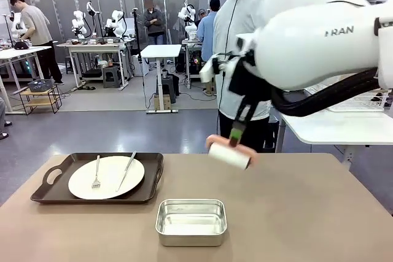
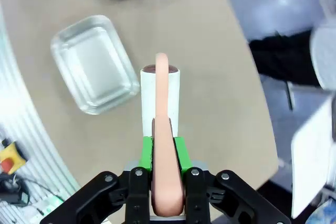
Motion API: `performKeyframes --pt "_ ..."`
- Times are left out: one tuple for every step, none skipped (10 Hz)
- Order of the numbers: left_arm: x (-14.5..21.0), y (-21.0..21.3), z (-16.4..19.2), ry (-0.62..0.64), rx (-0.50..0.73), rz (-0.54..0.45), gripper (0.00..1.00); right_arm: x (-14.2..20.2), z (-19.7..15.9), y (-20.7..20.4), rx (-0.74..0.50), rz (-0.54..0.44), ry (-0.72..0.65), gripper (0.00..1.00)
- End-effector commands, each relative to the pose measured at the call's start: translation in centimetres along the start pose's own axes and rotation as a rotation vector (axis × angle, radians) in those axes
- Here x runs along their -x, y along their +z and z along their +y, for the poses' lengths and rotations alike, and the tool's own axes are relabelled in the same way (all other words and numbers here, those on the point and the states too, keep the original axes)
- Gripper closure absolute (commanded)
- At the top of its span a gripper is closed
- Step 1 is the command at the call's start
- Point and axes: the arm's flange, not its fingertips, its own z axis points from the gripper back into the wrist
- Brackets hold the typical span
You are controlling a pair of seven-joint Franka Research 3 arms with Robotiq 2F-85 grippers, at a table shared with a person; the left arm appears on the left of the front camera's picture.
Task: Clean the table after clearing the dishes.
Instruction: Place the Lint Roller back on top of the Airtight Container.
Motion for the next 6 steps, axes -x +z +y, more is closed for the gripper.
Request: performKeyframes --pt "0.0 0.3 -0.2 -0.005 0.007 -0.001 0.00 -2.1 2.1 -1.7 -0.083 0.051 0.216 0.79" --pt "0.0 0.3 -0.2 -0.005 0.007 -0.001 0.00 -3.7 4.1 -3.7 -0.115 0.072 0.298 0.79" --pt "0.0 0.3 -0.2 -0.005 0.007 -0.001 0.00 -4.9 5.0 -5.1 -0.108 0.093 0.342 0.79" --pt "0.0 0.3 -0.2 -0.005 0.007 -0.001 0.00 -6.1 5.7 -6.1 -0.120 0.111 0.372 0.79" --pt "0.0 0.3 -0.2 -0.005 0.007 -0.001 0.00 -6.9 6.2 -6.9 -0.114 0.129 0.380 0.79" --pt "0.0 0.3 -0.2 -0.005 0.007 -0.001 0.00 -7.6 5.8 -7.3 -0.089 0.171 0.298 0.79"
